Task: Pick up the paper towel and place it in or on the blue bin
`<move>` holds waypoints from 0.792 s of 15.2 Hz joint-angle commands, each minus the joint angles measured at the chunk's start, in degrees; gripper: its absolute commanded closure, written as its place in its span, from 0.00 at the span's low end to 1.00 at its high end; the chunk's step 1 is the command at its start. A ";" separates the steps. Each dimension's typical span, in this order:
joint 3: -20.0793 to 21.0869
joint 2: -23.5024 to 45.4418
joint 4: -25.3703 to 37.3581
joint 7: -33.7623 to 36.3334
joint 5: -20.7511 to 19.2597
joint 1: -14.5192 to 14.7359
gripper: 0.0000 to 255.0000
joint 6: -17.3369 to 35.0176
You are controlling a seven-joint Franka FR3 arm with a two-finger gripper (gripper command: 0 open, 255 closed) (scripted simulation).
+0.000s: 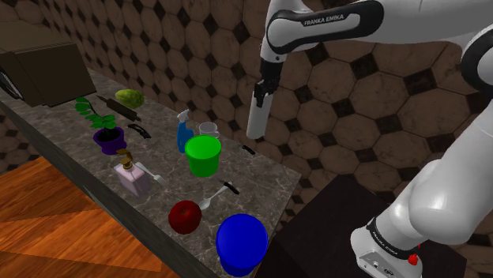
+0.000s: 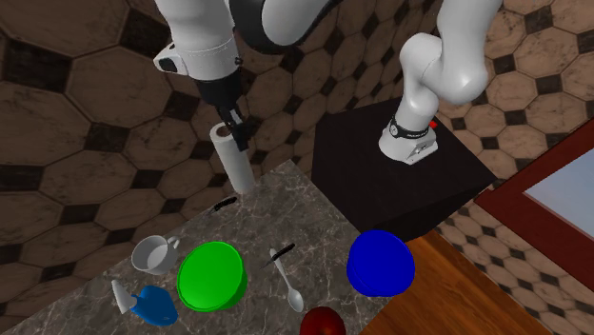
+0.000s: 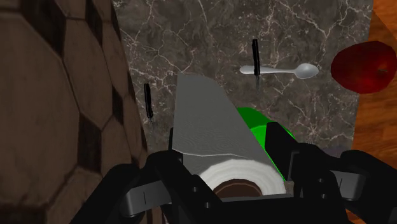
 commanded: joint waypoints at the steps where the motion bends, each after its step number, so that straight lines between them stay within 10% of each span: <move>1: 0.90 -2.99 -3.14 2.02 -0.08 1.05 1.00 0.24; 12: 7.74 -17.24 -15.78 14.00 1.54 6.84 1.00 -0.77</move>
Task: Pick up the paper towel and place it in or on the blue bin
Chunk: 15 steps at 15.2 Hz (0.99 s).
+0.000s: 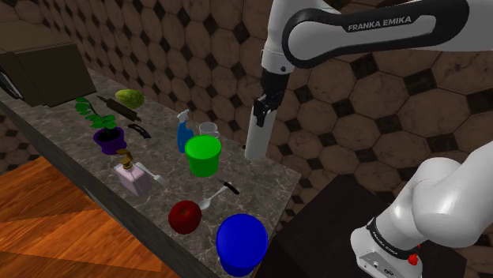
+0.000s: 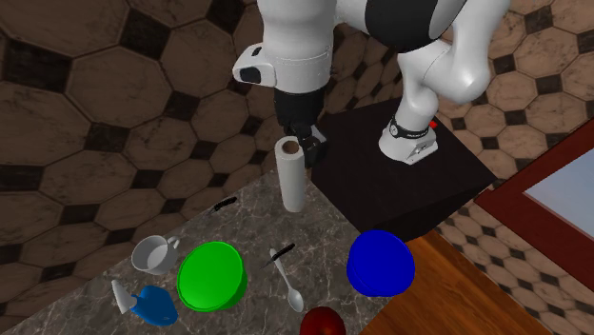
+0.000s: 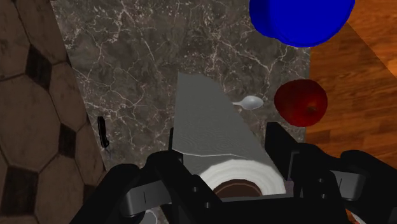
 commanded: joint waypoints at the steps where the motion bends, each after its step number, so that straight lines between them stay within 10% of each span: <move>1: 1.50 -1.94 -1.41 2.45 0.56 1.13 1.00 -0.39; 15: 13.09 -11.40 -4.91 19.74 6.22 9.08 1.00 -4.68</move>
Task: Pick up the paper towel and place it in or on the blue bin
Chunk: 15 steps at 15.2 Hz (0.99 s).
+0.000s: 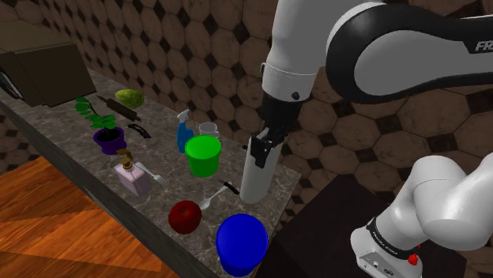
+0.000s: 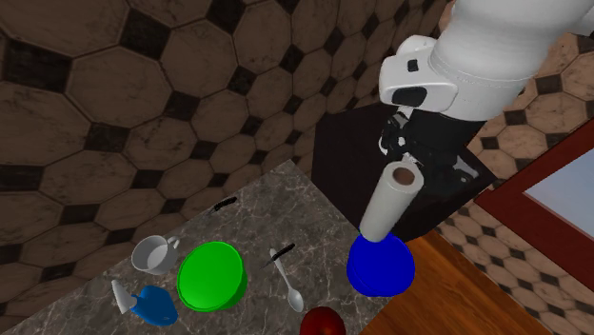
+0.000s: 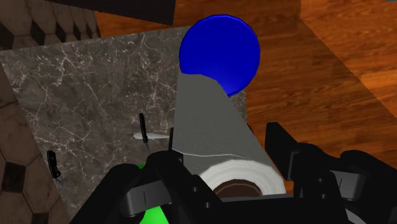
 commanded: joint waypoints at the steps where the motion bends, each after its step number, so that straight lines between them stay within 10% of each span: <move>1: 1.94 -0.49 0.37 2.85 0.85 1.13 1.00 -0.58; 15: 6.84 -0.04 -5.08 7.90 2.95 3.40 1.00 6.06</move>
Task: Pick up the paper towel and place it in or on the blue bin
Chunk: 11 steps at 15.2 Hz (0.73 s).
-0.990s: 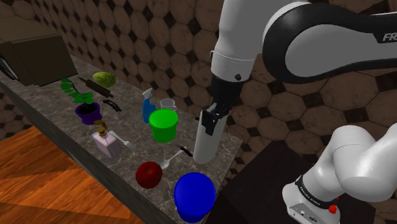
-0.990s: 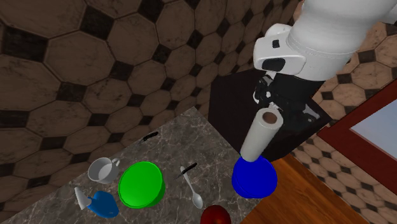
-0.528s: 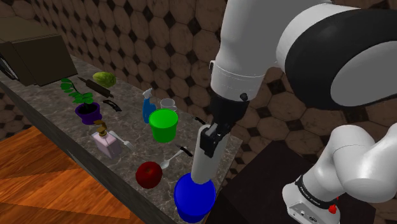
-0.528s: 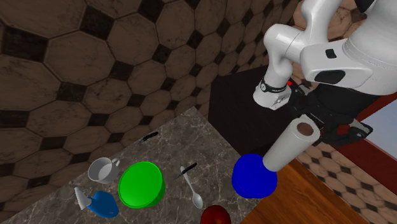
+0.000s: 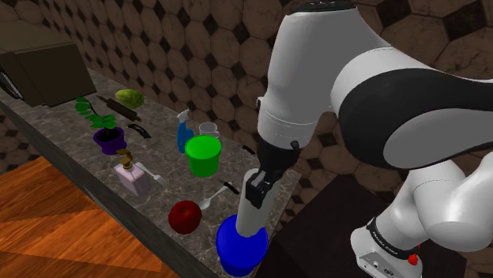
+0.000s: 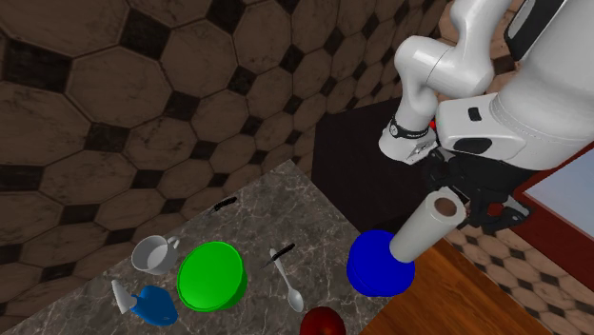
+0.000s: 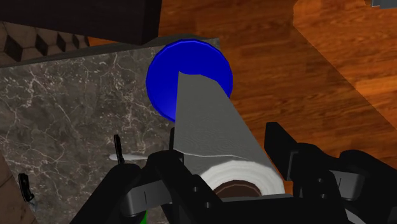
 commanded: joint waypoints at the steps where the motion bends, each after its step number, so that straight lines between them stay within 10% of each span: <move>1: 0.21 0.16 -1.43 -0.09 0.14 0.07 1.00 1.62; 11: 1.58 2.59 -7.24 -0.14 0.45 0.17 1.00 9.80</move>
